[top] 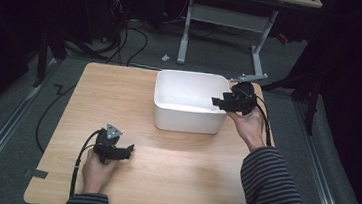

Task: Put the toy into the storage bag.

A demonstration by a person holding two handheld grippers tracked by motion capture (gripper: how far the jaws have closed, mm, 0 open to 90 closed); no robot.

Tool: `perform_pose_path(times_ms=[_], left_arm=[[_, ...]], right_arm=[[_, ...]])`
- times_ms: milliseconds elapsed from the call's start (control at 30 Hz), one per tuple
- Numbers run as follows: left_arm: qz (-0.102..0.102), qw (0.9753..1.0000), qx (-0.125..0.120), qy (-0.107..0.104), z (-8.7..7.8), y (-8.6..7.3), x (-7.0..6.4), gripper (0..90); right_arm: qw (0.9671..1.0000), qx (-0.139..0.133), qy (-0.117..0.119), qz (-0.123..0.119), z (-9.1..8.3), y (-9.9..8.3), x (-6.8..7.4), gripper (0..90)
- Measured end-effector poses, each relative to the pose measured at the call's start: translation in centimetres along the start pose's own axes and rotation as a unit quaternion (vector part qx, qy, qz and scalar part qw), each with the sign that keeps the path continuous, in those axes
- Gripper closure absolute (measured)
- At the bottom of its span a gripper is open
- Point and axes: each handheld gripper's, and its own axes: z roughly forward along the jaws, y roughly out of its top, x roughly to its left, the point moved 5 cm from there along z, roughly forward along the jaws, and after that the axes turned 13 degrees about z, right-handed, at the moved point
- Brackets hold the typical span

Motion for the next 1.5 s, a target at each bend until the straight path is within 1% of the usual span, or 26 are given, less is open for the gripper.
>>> perform_pose_path(times_ms=[200, 267, 367, 567, 667, 767, 900, 1067, 1100, 1267, 1367, 1433, 1500], left_arm=[[0.000, 1.0000, 0.000, 0.000, 0.0, 0.0, 0.0, 17.9], [0.000, 1.0000, 0.000, 0.000, 0.0, 0.0, 0.0, 17.9], [0.000, 1.0000, 0.000, -0.001, 0.0, 0.0, 0.0, 18.0], [0.000, 1.0000, 0.000, -0.001, 0.0, 0.0, 0.0, 18.0], [0.000, 1.0000, 0.000, -0.001, 0.0, 0.0, 0.0, 18.0], [0.000, 1.0000, 0.000, -0.001, 0.0, 0.0, 0.0, 18.0], [0.000, 1.0000, 0.000, -0.001, 0.0, 0.0, 0.0, 18.1], [0.000, 1.0000, 0.000, -0.001, 0.0, 0.0, 0.0, 18.1], [0.000, 1.0000, 0.000, -0.001, 0.0, 0.0, 0.0, 18.1], [0.000, 1.0000, 0.000, -0.001, 0.0, 0.0, 0.0, 18.1], [0.000, 1.0000, 0.000, -0.001, 0.0, 0.0, 0.0, 18.1], [0.000, 1.0000, 0.000, -0.001, 0.0, 0.0, 0.0, 18.1], [0.000, 1.0000, 0.000, -0.002, 0.0, 0.0, 0.0, 18.1]], right_arm=[[0.9999, -0.013, -0.004, 0.005, -1.6, -0.4, -0.7, 45.9], [0.9998, -0.018, -0.001, 0.009, -2.0, -0.7, -0.9, 45.7], [0.9998, -0.020, -0.005, 0.006, -2.8, -1.2, -1.3, 45.6], [0.9992, -0.033, -0.004, 0.020, -4.1, -1.7, -2.0, 45.0], [0.9992, -0.037, -0.005, 0.015, -4.9, -2.0, -2.2, 44.7], [0.9987, -0.048, -0.003, 0.016, -5.8, -2.4, -2.5, 44.3], [0.9980, -0.058, -0.002, 0.023, -6.9, -3.0, -3.0, 44.2], [0.9972, -0.070, -0.002, 0.026, -7.9, -3.6, -3.5, 44.2], [0.9969, -0.072, -0.001, 0.030, -8.2, -3.8, -3.6, 44.1], [0.9965, -0.077, -0.002, 0.034, -9.1, -4.7, -4.2, 44.0], [0.9961, -0.080, -0.003, 0.038, -9.7, -5.5, -4.6, 43.8], [0.9960, -0.081, -0.007, 0.037, -10.1, -5.9, -4.8, 44.0], [0.9954, -0.086, -0.003, 0.042, -10.5, -6.4, -5.0, 44.0]])
